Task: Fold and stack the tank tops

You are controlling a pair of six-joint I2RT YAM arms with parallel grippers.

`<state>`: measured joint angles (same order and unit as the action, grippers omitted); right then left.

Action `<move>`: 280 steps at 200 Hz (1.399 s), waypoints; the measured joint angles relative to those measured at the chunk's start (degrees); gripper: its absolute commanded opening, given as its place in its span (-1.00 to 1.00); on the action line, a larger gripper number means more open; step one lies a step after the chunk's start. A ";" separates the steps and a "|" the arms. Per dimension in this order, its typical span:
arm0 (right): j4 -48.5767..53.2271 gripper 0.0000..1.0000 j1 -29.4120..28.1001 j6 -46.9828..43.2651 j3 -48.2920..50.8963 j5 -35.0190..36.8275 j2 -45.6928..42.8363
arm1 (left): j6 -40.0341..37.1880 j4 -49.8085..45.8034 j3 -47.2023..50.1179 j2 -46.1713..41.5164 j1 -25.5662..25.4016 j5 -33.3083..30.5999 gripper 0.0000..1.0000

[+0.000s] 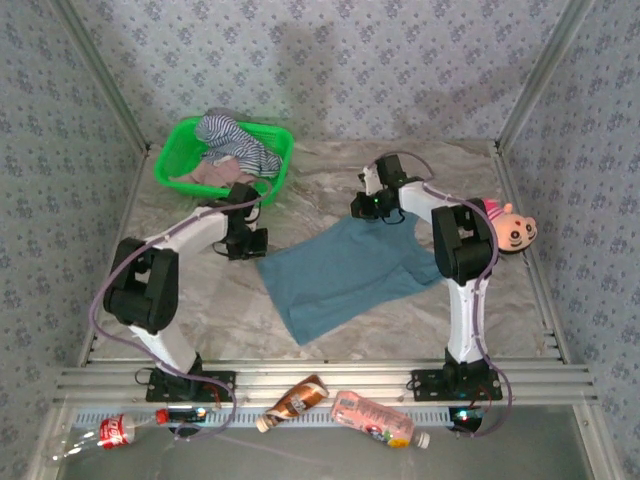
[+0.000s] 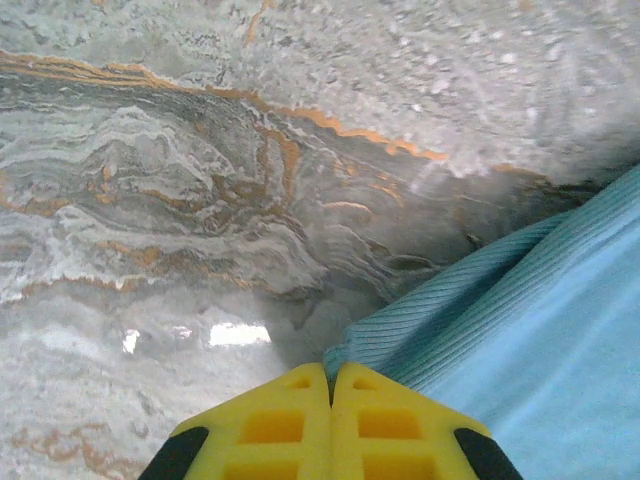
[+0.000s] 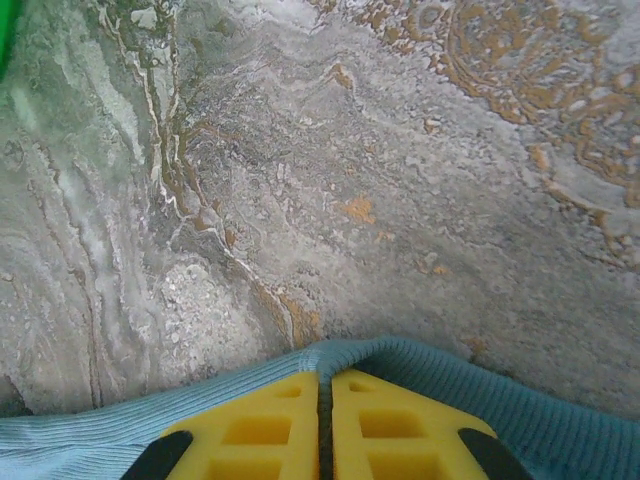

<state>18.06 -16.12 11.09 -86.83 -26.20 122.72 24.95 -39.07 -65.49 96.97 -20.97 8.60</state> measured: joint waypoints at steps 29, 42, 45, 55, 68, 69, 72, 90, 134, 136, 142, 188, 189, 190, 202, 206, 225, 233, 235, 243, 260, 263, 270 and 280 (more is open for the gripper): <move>-2.62 -0.76 0.52 -0.02 2.25 -1.31 -1.92 | 1.49 -0.50 0.55 -2.10 -0.59 1.31 -1.00; -3.56 -0.76 0.61 -0.04 3.15 -1.77 -3.04 | 1.97 -0.92 0.70 -2.36 -0.94 1.64 -1.00; -3.72 -0.76 0.63 -0.04 3.39 -1.84 -3.23 | 2.16 -0.98 0.76 -2.40 -1.03 1.73 -1.00; -4.26 -0.75 0.63 -0.07 4.28 -2.16 -4.28 | 2.60 -1.44 0.96 -2.71 -1.31 2.12 -1.00; -4.87 -0.75 0.68 -0.13 5.53 -2.45 -5.62 | 3.15 -1.77 1.25 -3.23 -1.64 2.47 -1.00; -4.92 -0.75 0.68 -0.13 5.60 -2.47 -5.70 | 3.23 -1.84 1.29 -3.32 -1.70 2.56 -1.00; -5.05 -0.75 0.68 -0.20 5.92 -2.56 -5.99 | 3.39 -1.90 1.33 -3.48 -1.79 2.60 -1.00; -5.44 -0.74 0.94 -0.26 7.98 -2.78 -7.93 | 4.52 -2.27 1.73 -4.72 -2.75 2.84 -1.00; -6.29 -0.70 2.14 -1.14 13.07 -3.21 -11.69 | 7.58 -2.99 3.23 -7.98 -6.45 4.11 -1.00; -6.29 -0.70 2.21 -1.22 13.29 -3.21 -11.85 | 7.76 -2.99 3.39 -8.13 -6.69 4.20 -1.00; -6.32 -0.69 2.36 -1.38 13.77 -3.23 -12.24 | 8.20 -2.95 3.78 -8.44 -7.23 4.33 -1.00; -6.32 -0.69 2.86 -2.71 17.57 -3.23 -15.41 | 11.39 -2.71 7.67 -8.96 -10.62 5.16 -1.00; -6.32 -0.69 2.86 -2.73 17.68 -3.23 -15.50 | 11.47 -2.69 7.80 -8.98 -10.67 5.16 -1.00; -6.32 -0.69 2.86 -2.80 17.90 -3.23 -15.63 | 11.52 -2.67 7.85 -8.98 -10.69 5.18 -1.00; -6.23 -0.69 2.89 -3.02 19.67 -3.23 -16.85 | 12.11 -2.45 8.70 -9.14 -11.06 5.35 -1.00; -6.25 -0.69 2.89 -3.06 20.28 -3.21 -17.20 | 12.24 -2.34 8.90 -9.20 -11.17 5.42 -1.00; -6.27 -0.69 2.86 -3.06 22.56 -3.21 -18.03 | 12.90 -1.29 10.14 -9.22 -11.69 5.62 -1.00; -6.27 -0.69 2.86 -3.04 23.45 -3.19 -18.23 | 13.16 -0.87 10.80 -9.22 -11.89 5.81 -1.00; -6.27 -0.69 2.86 -3.04 23.63 -3.19 -18.25 | 13.25 -0.83 10.97 -9.22 -11.96 5.81 -1.00; -6.27 -0.69 2.86 -3.04 24.52 -3.19 -18.49 | 13.46 -0.52 11.61 -9.22 -12.17 5.86 -1.00; -6.32 -0.69 2.75 -3.04 26.67 -3.17 -19.50 | 13.86 0.07 12.83 -9.22 -12.59 6.12 -1.00; -6.27 -0.69 2.71 -3.04 27.12 -3.15 -19.85 | 13.99 0.24 13.05 -9.22 -12.59 6.25 -1.00; -6.21 -0.69 2.69 -3.02 27.89 -3.15 -20.39 | 14.08 0.57 13.44 -9.22 -12.83 6.47 -1.00; -6.10 -0.69 2.69 -3.02 28.65 -3.08 -21.09 | 14.19 1.22 13.94 -9.22 -13.00 6.69 -1.00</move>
<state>11.97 -13.43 8.08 -58.17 -29.28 101.62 39.13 -37.85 -51.55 87.74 -33.98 15.29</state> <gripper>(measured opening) 0.155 0.044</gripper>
